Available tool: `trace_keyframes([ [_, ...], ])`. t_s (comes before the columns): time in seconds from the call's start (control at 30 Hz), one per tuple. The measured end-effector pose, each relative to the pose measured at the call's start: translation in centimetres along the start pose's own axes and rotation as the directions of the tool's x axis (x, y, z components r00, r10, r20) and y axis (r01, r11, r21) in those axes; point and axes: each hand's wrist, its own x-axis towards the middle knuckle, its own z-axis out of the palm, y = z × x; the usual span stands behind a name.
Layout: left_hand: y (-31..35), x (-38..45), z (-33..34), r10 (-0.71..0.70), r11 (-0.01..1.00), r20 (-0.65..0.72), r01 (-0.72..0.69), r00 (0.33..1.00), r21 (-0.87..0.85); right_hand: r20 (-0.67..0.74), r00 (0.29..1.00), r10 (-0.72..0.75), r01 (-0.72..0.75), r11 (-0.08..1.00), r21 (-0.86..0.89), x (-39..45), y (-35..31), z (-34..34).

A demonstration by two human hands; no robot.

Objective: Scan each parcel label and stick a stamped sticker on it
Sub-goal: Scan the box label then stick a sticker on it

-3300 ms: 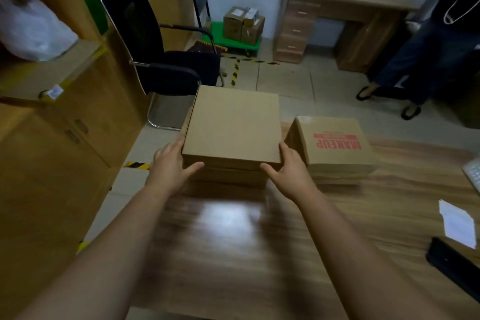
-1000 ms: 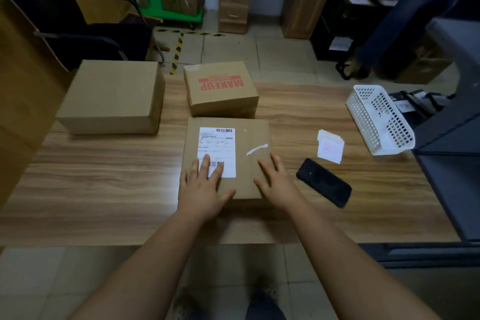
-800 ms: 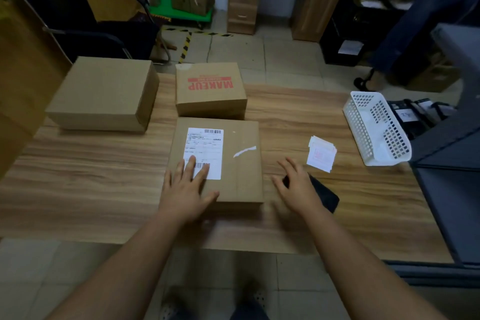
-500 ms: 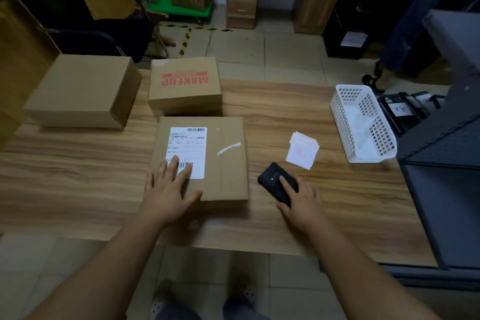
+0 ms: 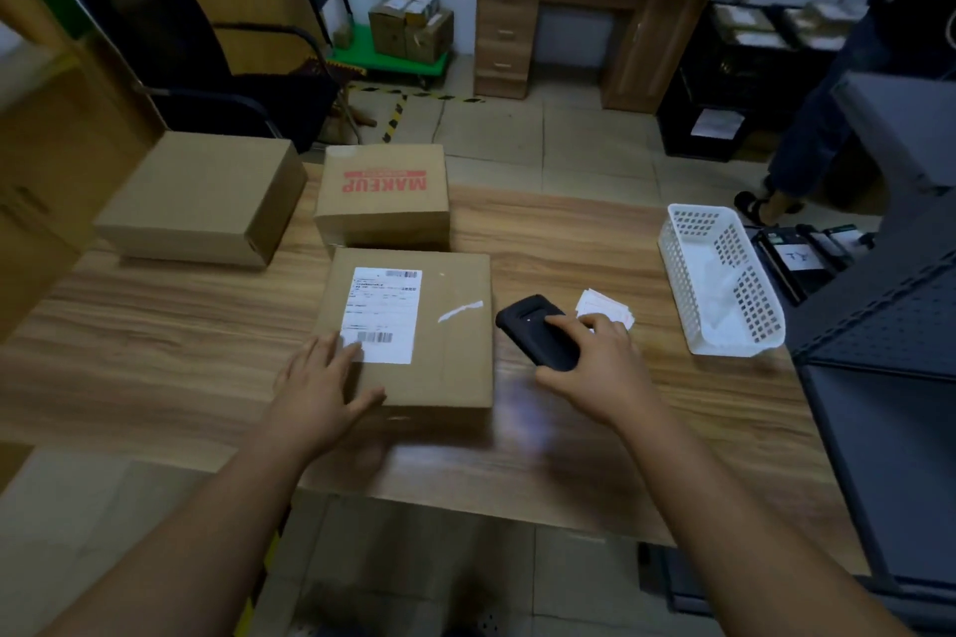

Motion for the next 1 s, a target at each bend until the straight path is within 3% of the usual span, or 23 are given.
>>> trace_keyframes([
  [0.1, -1.2, -0.9, -0.2, -0.061, 0.998, 0.006, 0.061, 0.998, -0.003, 0.126, 0.990, -0.067, 0.064, 0.997, 0.032, -0.4, -3.7, -2.2],
  [0.3, -2.2, -0.5, -0.2, -0.072, 0.984, 0.092, 0.086, 0.993, -0.159, 0.317, 0.945, -0.076, 0.109, 0.990, -0.087, -1.9, -10.5, -3.8],
  [0.53, -2.0, 0.1, -0.8, -0.077, 0.992, 0.111, 0.087, 0.991, -0.094, 0.332, 0.943, -0.037, 0.086, 0.987, -0.134, -2.6, -13.1, -4.0],
  [0.7, -1.6, 0.3, -0.7, -0.053, 0.995, 0.055, 0.057, 0.997, -0.078, 0.249, 0.967, -0.047, 0.054, 0.998, -0.020, -1.9, -10.3, -4.3],
  [0.87, 2.2, 0.3, 0.5, 0.157, 0.979, -0.040, -0.161, 0.987, -0.122, 0.034, 0.999, 0.022, -0.018, 0.995, -0.099, -1.0, -2.3, -1.3],
  [1.0, 6.7, 1.0, 2.1, 0.293, 0.950, -0.033, -0.295, 0.956, -0.099, 0.075, 0.995, 0.062, -0.053, 0.992, -0.113, -1.9, 4.0, 3.3],
])
